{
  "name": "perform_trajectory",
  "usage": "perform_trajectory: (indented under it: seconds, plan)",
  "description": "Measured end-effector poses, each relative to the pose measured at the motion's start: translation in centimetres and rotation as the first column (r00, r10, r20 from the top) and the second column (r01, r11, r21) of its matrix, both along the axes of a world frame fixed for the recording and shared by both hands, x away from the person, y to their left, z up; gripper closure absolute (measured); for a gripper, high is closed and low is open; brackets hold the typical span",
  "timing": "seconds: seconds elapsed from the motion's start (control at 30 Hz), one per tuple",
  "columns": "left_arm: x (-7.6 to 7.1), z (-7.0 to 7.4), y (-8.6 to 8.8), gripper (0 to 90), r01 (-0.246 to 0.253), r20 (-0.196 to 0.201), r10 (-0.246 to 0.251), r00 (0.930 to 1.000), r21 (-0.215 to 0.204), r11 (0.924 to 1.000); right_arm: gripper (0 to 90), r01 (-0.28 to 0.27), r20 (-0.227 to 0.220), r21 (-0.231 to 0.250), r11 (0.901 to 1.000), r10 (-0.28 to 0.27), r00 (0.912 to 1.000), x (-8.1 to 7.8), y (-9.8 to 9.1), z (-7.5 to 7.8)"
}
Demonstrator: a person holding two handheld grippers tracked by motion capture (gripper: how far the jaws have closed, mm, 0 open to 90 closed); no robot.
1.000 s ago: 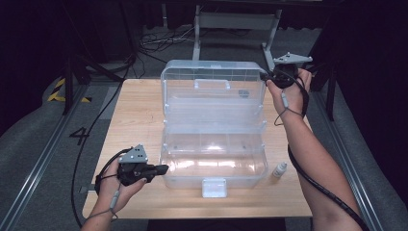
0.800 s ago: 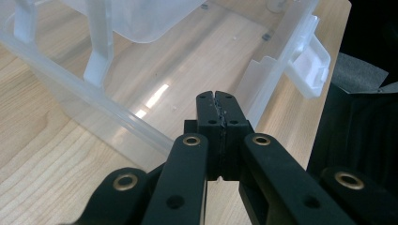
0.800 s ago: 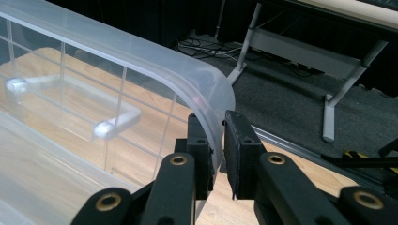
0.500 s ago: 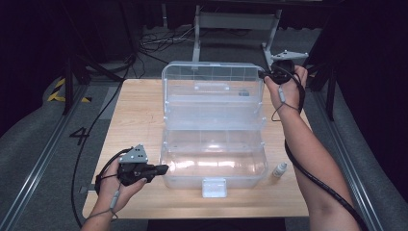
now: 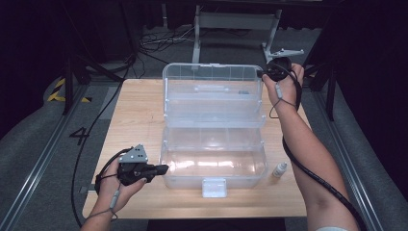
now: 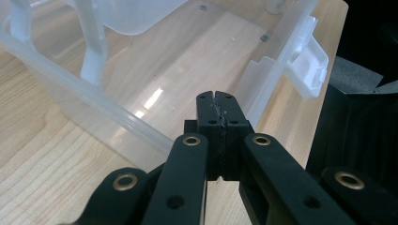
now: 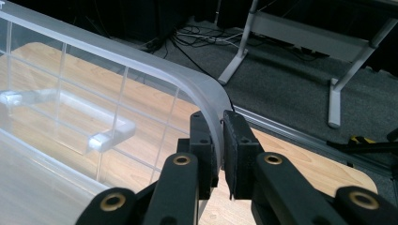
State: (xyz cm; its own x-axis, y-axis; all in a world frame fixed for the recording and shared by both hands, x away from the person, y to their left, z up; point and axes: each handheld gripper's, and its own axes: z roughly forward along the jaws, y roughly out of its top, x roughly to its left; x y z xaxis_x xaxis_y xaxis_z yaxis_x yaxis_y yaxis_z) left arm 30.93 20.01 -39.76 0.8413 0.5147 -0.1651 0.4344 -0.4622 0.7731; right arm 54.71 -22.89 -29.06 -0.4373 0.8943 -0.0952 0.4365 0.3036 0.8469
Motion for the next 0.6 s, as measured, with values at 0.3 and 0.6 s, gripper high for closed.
perform_trajectory:
  seconds: [0.3, 0.6]
  plan:
    - [0.0, 0.0, 0.0, 89.9, 0.0, -0.002, 0.0, 1.0, -0.003, 1.0, 84.0, 0.007, -0.029, 0.001, 1.0, -0.007, 0.9996, 1.0, 0.1, -0.5]
    - [0.0, 0.0, -0.2, 89.9, -0.002, 0.003, 0.002, 1.0, 0.01, 1.0, 84.7, 0.006, -0.062, 0.0, 1.0, -0.006, 0.9981, 2.2, 0.2, -1.1]
